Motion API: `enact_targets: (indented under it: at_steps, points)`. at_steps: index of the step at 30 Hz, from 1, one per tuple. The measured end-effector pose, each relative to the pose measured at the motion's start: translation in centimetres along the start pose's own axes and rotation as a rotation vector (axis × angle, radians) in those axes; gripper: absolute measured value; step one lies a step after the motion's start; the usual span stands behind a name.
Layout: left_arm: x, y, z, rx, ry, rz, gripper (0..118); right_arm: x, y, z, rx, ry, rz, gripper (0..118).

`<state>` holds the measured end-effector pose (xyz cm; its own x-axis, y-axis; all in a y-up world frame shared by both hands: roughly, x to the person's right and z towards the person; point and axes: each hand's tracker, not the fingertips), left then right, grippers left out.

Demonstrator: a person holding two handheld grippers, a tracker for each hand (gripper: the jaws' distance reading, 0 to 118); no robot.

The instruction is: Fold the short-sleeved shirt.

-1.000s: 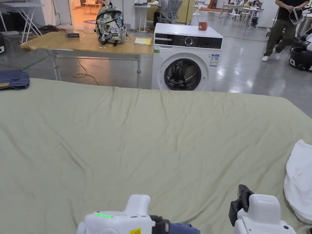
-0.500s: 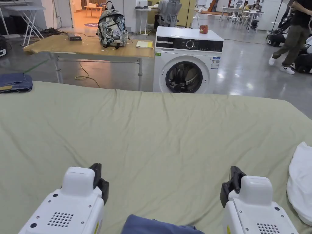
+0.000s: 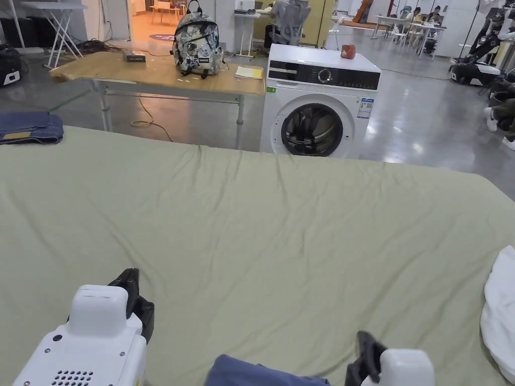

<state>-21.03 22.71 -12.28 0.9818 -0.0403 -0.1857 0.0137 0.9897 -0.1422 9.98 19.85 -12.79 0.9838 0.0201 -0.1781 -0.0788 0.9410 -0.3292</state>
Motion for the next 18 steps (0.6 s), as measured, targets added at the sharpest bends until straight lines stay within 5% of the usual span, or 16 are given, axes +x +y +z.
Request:
enact_targets:
  at_steps: [3, 9, 13, 18]
  points:
    - [-0.3, -0.3, 0.2, -0.018, -0.012, -0.016, 0, -1.9, -3.9, -0.7, -0.131, 0.068, 0.023, 0]
    - [-0.6, -1.9, 1.1, -0.052, -0.005, -0.033, 0, -4.2, -9.9, -4.3, -0.312, -0.051, 0.013, 0]
    - [-1.3, -3.2, 1.7, -0.106, -0.026, -0.020, 0, -4.7, -10.0, -4.6, -0.298, -0.051, 0.017, 0]
    - [-3.0, -4.5, 0.0, -0.313, -0.288, 0.092, 0, -3.3, -9.5, -4.6, -0.322, -0.005, -0.012, 0]
